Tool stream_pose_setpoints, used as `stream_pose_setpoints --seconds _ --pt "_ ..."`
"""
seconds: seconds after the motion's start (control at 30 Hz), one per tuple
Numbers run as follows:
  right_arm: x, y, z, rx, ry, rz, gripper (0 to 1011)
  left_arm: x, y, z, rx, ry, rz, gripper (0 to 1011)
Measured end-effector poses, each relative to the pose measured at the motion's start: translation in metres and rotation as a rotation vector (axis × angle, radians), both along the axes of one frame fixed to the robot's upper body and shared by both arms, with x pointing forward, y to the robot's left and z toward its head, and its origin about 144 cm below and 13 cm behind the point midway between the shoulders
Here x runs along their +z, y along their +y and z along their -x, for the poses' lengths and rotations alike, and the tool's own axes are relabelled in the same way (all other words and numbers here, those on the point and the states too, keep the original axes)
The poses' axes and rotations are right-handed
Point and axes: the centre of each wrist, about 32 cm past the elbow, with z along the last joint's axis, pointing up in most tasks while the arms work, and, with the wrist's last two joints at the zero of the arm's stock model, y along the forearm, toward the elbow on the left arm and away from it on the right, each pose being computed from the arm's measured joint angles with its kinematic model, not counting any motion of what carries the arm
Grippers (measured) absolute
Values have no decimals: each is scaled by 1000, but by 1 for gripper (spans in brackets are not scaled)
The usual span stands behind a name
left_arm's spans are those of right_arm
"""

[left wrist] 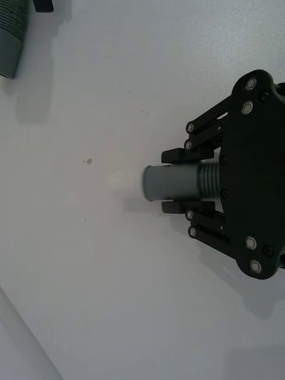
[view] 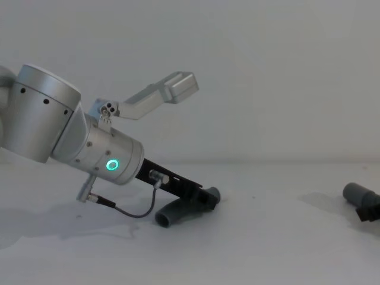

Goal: Use both hands to pick up one end of the pipe from the table, align the ends, and insert them.

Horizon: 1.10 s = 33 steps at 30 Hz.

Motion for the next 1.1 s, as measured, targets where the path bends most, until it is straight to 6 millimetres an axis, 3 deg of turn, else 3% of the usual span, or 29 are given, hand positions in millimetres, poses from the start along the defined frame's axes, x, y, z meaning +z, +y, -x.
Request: stream_pose_setpoints --seconds 0.53,0.9,1.03,1.1 --pt "0 2 1 -24 29 -4 993 0 0 0 0 0 0 354" --pt "0 3 1 -29 35 -4 741 0 0 0 0 0 0 354" --pt "0 3 1 -31 37 -4 557 0 0 0 0 0 0 354" --pt "0 3 1 -31 38 -3 516 0 0 0 0 0 0 354"
